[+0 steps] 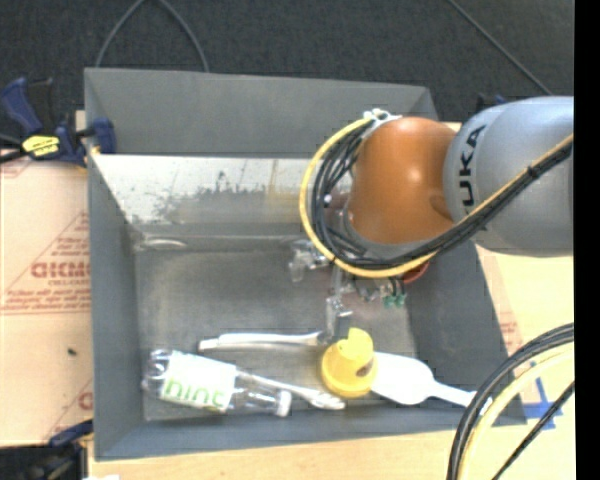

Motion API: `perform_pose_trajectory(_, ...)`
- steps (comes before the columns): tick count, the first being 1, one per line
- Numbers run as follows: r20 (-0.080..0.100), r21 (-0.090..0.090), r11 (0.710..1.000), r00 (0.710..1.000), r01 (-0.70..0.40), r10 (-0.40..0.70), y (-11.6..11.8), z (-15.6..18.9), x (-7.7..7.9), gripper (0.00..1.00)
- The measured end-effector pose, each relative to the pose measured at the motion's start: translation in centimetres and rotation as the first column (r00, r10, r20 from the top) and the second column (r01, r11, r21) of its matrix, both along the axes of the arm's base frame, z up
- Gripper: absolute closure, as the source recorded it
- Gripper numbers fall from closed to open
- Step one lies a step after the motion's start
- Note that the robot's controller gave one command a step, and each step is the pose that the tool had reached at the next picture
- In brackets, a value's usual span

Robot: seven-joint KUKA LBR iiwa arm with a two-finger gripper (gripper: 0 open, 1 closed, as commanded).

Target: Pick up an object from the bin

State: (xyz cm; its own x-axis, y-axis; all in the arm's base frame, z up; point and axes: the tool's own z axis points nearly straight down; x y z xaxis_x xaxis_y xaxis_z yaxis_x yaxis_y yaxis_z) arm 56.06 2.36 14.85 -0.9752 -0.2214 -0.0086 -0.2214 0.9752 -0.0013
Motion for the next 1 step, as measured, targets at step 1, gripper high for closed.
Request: perform_pose_trajectory(1, 0.004, 0.005, 0.953, 0.953, 0.301, -0.301, -2.43, -1.78, 1.67, 0.00)
